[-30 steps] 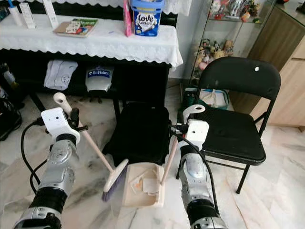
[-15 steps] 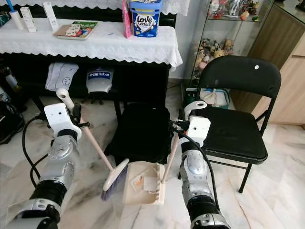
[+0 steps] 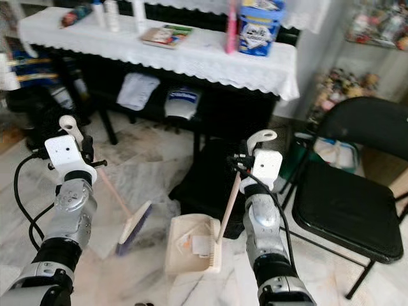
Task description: Sweep floor
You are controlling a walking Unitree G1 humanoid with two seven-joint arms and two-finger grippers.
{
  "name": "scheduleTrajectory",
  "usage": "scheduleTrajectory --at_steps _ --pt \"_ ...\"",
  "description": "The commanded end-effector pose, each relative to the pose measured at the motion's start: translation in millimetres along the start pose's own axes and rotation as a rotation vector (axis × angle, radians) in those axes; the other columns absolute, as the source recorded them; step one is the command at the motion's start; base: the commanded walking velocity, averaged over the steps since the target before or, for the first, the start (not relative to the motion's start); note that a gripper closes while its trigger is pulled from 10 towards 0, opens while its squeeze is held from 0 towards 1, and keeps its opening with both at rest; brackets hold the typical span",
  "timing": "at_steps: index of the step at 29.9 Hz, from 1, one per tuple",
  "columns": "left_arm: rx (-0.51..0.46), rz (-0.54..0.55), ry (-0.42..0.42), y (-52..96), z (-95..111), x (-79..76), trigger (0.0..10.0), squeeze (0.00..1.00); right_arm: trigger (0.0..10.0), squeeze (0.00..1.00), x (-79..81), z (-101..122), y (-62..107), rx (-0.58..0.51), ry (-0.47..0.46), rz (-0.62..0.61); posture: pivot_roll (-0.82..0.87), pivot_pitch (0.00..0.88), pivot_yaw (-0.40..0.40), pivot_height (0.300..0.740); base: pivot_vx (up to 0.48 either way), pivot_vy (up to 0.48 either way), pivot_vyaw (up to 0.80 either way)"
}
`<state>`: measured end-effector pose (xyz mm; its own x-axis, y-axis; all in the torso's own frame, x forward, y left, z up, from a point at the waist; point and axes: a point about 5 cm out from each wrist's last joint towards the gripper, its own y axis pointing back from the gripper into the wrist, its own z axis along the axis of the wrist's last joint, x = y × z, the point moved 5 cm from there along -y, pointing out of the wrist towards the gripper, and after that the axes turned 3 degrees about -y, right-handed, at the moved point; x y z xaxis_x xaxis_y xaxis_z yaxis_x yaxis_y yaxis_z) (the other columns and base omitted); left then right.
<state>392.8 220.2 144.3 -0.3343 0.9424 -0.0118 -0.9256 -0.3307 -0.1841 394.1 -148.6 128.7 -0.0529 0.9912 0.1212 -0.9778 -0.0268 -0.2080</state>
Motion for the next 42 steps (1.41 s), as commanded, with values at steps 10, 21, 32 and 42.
scheduleTrajectory --at_steps 10,21,32,42 --pt "-0.07 0.032 -0.053 9.4 6 13.1 10.0 0.0 10.0 0.0 -2.6 21 -14.1 -0.055 -0.014 0.014 0.11 0.0 -0.131 0.74 0.0 0.0 0.8" --pt "-0.113 0.049 -0.138 23.1 17 27.2 10.0 0.0 10.0 0.0 23.1 -4 -3.6 0.018 -0.089 0.069 0.19 0.0 -0.139 0.74 0.0 0.0 0.8" --pt "-0.088 0.142 -0.168 54.4 9 46.0 10.0 0.0 10.0 0.0 39.1 -6 -7.9 0.056 -0.108 0.143 0.29 0.0 -0.237 0.74 0.0 0.0 0.8" --pt "-0.029 -0.062 -0.164 48.0 -6 -0.1 10.0 0.0 10.0 0.0 -20.9 8 -3.8 -0.004 -0.029 0.003 0.14 0.0 -0.134 0.74 0.0 0.0 0.6"
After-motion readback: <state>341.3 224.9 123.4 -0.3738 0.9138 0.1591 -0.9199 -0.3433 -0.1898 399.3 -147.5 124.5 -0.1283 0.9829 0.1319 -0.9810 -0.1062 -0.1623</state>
